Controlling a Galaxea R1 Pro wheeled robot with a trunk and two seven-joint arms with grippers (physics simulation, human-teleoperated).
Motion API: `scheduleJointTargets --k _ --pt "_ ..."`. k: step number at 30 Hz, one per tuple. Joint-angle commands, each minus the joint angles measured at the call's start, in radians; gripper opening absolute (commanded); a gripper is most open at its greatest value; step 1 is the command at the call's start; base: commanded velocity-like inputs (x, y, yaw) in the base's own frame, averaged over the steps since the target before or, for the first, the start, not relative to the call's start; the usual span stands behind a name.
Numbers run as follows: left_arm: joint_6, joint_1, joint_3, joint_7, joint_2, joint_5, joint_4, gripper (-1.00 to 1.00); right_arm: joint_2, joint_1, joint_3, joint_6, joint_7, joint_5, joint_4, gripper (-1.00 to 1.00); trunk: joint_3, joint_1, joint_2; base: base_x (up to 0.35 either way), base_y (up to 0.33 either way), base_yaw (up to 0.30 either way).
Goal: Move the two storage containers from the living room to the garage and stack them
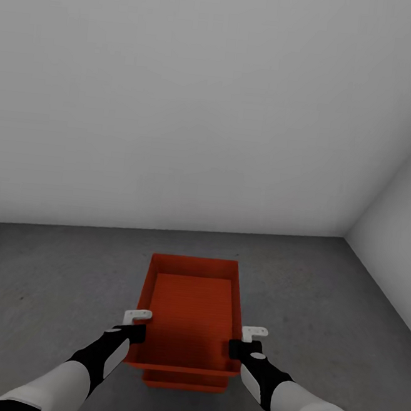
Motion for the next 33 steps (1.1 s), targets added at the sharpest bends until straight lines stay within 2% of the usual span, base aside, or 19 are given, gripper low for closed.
scheduleJointTargets --k 1,33 --pt "-0.005 -0.001 0.017 0.097 0.000 -0.014 -0.044 -1.00 0.000 0.000 0.004 -0.006 -0.007 -0.015 0.013 -1.00 -0.004 0.004 -0.008 0.000 0.000 0.000" --pt "-0.005 -0.001 0.017 0.097 0.000 -0.014 -0.044 -1.00 0.001 0.000 0.004 -0.010 -0.008 -0.016 0.013 -1.00 -0.104 0.127 -0.232 0.000 0.000 0.000"
